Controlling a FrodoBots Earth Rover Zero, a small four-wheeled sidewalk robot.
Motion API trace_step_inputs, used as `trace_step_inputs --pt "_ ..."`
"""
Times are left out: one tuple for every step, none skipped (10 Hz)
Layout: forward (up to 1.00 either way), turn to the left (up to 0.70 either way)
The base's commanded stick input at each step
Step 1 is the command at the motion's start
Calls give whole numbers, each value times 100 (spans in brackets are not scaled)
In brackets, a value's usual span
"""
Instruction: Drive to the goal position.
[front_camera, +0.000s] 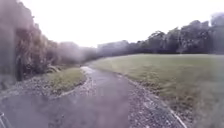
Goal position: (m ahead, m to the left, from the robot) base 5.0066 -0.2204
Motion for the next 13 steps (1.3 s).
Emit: trace_step_inputs --pt "50 0" --pt "50 0" --pt "50 0" --pt "50 0" --pt "50 0" --pt "50 6" --pt "50 12" --pt "50 24" --pt "50 40" --pt "50 6" --pt "50 0" --pt "50 0" --pt "50 0"
